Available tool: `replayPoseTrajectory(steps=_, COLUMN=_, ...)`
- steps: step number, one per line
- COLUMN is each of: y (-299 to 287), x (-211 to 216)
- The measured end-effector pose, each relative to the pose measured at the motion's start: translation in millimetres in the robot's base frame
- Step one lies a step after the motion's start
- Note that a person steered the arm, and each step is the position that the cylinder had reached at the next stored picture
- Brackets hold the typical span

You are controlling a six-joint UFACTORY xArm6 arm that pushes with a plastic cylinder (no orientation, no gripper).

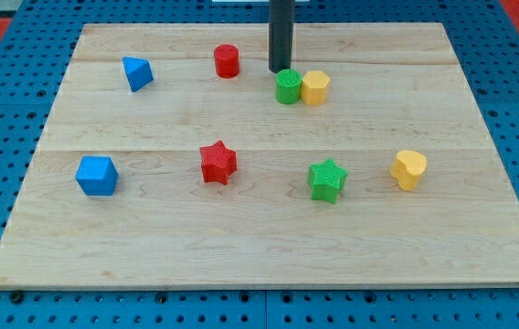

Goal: Push the heart to the bottom right of the hexagon

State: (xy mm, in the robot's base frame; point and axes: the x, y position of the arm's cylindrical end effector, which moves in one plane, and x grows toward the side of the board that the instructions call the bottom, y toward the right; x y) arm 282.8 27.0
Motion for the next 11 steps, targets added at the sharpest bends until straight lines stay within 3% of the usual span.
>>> replayPoseTrajectory(steps=1, y=1.4, x=1.3)
replayPoseTrajectory(steps=2, y=40.4, x=-7.4)
replayPoseTrajectory(steps=3, y=117.8, x=-1.8)
replayPoseTrajectory(steps=5, y=218.2, x=137.2)
replayPoseTrajectory(steps=7, y=215.9, x=238.6)
replayPoseTrajectory(steps=8, y=182.8, x=247.5)
replayPoseTrajectory(steps=9, y=150.3, x=230.3)
replayPoseTrajectory(steps=11, y=159.1, x=134.7)
